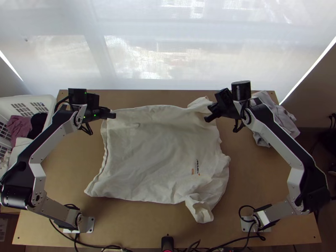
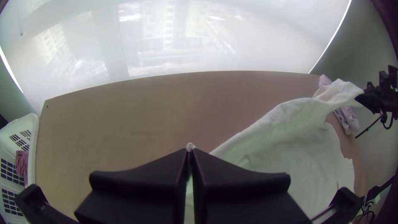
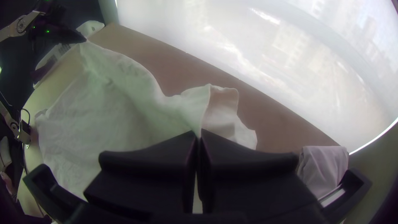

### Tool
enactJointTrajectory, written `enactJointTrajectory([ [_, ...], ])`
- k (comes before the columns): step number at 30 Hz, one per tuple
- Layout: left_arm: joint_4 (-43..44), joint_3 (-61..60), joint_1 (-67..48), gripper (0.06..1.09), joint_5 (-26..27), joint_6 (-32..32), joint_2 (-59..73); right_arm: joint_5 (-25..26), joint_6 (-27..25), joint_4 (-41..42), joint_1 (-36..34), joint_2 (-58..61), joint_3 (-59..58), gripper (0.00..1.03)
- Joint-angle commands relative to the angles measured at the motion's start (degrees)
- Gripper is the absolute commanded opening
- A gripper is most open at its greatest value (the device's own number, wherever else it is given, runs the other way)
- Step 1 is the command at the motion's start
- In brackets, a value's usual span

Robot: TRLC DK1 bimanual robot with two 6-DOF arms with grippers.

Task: Fold the t-shirt

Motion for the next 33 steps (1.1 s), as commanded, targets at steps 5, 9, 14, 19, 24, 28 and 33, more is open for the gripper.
enactJointTrajectory([
  [5,0.36,-3.71,0.1,0.09,0.03,-0.17,-3.96,0.06,1.35,0.28,1.78,-8.48,-8.03,0.03],
  [9,0.36,-5.47,0.1,0.09,0.03,-0.17,-5.45,0.06,1.87,0.28,3.1,-11.21,-10.57,0.03],
  [14,0.36,-7.32,0.36,0.09,0.03,-0.09,-7.3,-0.03,1.96,-0.07,4.59,-14.72,-14.18,0.03],
  [19,0.36,-9.16,0.28,0.09,0.03,-0.17,-8.88,0.06,1.96,-0.51,6.09,-18.77,-18.92,0.03],
  [24,0.36,-11.19,-0.43,0.09,0.03,-0.52,-10.37,-0.03,1.87,-1.12,6.7,-21.75,-22.44,0.03],
  [28,0.36,-12.86,-0.78,0.09,0.03,-0.7,-11.6,0.06,1.79,-1.47,7.49,-23.86,-25.52,0.03],
  [33,0.36,-14.79,-0.78,0.09,0.03,-0.88,-13.71,-0.03,1.87,-2.35,8.55,-26.59,-28.24,0.03],
])
